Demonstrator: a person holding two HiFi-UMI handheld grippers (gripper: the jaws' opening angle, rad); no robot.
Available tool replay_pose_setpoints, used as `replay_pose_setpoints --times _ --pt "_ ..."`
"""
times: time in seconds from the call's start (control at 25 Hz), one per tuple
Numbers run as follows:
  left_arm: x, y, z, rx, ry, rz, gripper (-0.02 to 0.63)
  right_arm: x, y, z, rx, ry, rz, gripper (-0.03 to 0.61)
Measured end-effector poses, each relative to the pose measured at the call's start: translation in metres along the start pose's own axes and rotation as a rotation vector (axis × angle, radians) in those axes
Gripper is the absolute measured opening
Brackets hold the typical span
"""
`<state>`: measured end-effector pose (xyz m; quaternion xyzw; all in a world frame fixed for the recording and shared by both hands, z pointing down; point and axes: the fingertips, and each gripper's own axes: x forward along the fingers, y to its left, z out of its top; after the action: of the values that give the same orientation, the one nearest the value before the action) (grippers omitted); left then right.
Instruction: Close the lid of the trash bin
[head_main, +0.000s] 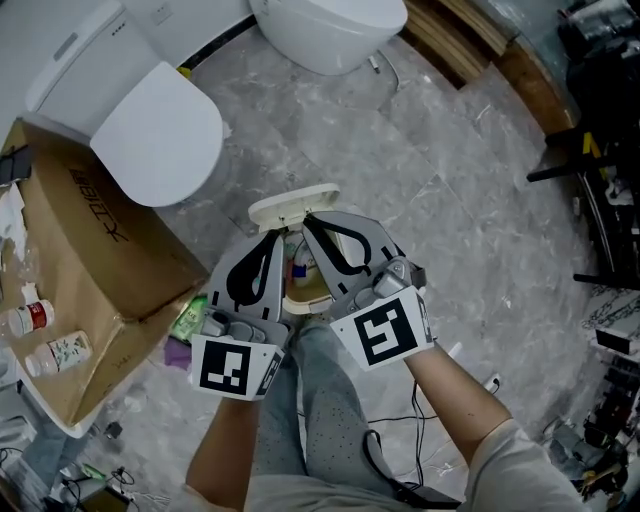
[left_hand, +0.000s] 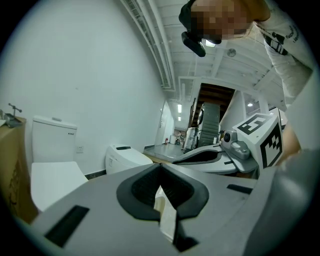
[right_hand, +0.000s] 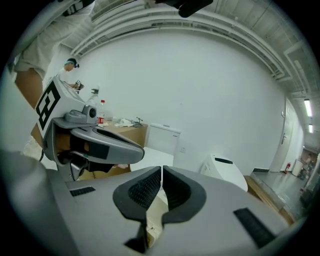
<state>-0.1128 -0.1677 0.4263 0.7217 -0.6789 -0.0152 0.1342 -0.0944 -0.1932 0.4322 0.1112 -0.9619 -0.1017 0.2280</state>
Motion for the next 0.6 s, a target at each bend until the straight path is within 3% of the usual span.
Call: replay_pose_setpoints --times 0.6 --pt "0.024 0.021 -0.037 -0.033 0.076 0.016 0.017 0.043 0.006 -0.051 -0.066 0.145 0.145 0.034"
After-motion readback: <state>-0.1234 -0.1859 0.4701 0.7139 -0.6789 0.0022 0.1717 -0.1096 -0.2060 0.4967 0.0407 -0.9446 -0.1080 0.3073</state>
